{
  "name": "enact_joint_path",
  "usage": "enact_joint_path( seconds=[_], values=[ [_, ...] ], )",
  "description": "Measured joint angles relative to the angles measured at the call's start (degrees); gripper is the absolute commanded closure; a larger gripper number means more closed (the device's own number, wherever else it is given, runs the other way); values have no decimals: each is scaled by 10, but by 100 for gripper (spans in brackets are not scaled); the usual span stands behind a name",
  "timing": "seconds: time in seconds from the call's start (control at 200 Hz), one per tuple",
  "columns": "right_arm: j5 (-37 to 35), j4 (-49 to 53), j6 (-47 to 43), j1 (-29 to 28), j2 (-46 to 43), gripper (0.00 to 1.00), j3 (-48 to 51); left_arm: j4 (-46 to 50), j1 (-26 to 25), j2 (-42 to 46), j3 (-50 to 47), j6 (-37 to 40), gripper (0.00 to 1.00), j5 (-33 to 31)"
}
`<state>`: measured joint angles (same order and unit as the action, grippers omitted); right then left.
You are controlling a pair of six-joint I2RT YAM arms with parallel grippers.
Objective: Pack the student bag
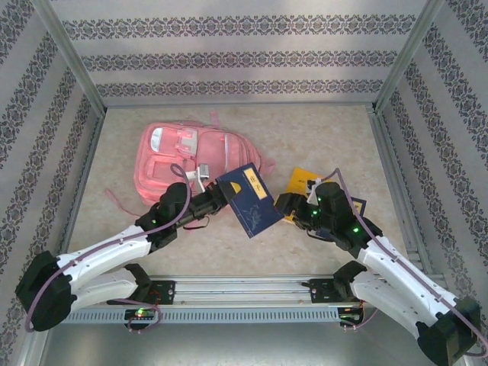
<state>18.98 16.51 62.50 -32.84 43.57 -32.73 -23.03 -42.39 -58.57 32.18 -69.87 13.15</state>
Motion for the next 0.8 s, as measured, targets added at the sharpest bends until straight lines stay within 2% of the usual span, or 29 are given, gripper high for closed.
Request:
enact_joint_path(
  seconds=[0.11, 0.23, 0.33, 0.42, 0.654, 0.719, 0.799],
  values=[
    [-17, -5, -31, -18, -18, 21, -34, 2, 24, 38, 0, 17, 100, -15],
    [-38, -46, -38, -18, -51, 13, -32, 0, 35, 70, 0, 19, 100, -44],
    [-37, -138, -10, -26, -45, 9, -14, -16, 35, 70, 0, 10, 100, -68],
    [-37, -245, 33, -56, -1, 6, 14, -49, 36, 58, -1, -7, 100, -89],
    [-46, -423, 97, -140, 105, 6, 31, -116, 39, 12, 0, -38, 100, -106],
    [-54, -474, 105, -150, 117, 12, 31, -127, 39, 3, 0, -43, 100, -108],
    [-69, -534, 113, -159, 134, 25, 31, -140, 39, -5, 0, -55, 100, -113]
  ],
)
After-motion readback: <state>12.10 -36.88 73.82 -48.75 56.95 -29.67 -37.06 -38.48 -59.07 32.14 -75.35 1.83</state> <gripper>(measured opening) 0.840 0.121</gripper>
